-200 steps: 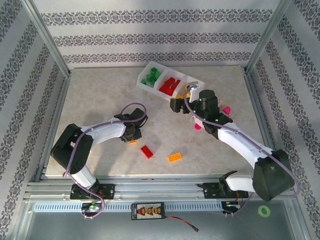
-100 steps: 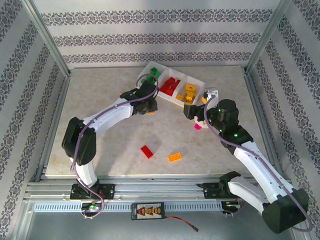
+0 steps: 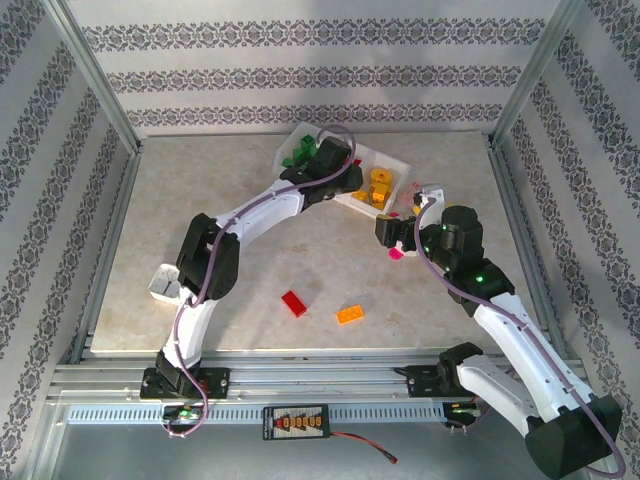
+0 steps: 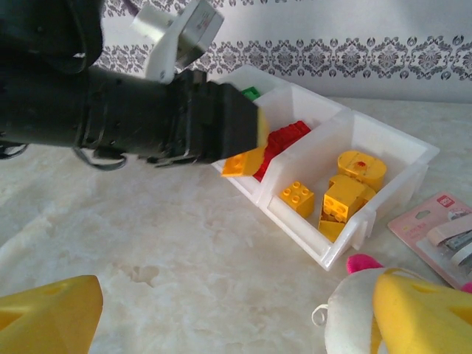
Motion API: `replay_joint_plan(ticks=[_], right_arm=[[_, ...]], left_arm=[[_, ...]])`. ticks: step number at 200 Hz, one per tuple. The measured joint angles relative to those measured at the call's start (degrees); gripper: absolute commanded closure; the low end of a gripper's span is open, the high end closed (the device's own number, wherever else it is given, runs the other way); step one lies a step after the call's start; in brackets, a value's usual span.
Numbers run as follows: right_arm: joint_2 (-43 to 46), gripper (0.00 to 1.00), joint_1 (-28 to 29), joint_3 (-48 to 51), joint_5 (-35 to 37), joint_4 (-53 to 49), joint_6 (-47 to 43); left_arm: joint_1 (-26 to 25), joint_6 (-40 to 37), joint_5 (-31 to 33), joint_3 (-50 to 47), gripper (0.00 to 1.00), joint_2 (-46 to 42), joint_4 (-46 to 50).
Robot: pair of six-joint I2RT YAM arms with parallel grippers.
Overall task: Sort the legos into containers by color
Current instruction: Place the lego in the container.
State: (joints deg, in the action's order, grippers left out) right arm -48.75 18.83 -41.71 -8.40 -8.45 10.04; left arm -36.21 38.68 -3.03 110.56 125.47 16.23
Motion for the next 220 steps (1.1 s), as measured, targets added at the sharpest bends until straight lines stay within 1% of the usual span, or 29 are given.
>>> replay_joint_plan(ticks=[62,143,158,170,175,187,194,208,220], right_arm=[[-0.04,0.06,0.0,0.0,0.0,-0.15,0.07],[-0.02,0.06,0.0,0.0,0.02,-0.15,0.48],[0.07,0.06,0.0,0.02,0.07,-0.2,0.48],[0.35,0.06,0.0,0.22,0.22,-0.22,0.46],[0.59,0.06,0.0,0.39,0.26,-0.28,0.48],[1.07,0.06,0.0,0.79,0.46,-0.44,0.48],[1.29,0.06,0.0,0.96,0.55,-0.57,0.48],[1.46,0.06,-0.28,1.01,0.63,-0.94,0.5],[1.49,0.06,-0.37,1.01,0.68,-1.14,0.59]], left_arm=[[-0.09,-0.85,-0.24,8.59,0.82,9.31,-6.67],[-0.09,-3.08,-0.44,22.64,0.81,20.15,-8.13],[-0.11,-3.61,-0.61,25.07,0.79,21.77,-7.91],[-0.11,-4.0,-0.92,26.69,0.73,22.82,-7.76],[-0.11,-4.09,-1.07,27.06,0.67,23.06,-7.74],[-0.11,-4.5,-1.31,27.39,0.48,23.23,-7.3],[-0.11,-4.79,-1.31,27.45,0.41,23.23,-7.1],[-0.11,-5.27,-1.46,27.85,0.31,23.23,-6.73],[-0.11,-5.95,-1.49,28.02,0.26,23.21,-6.49]])
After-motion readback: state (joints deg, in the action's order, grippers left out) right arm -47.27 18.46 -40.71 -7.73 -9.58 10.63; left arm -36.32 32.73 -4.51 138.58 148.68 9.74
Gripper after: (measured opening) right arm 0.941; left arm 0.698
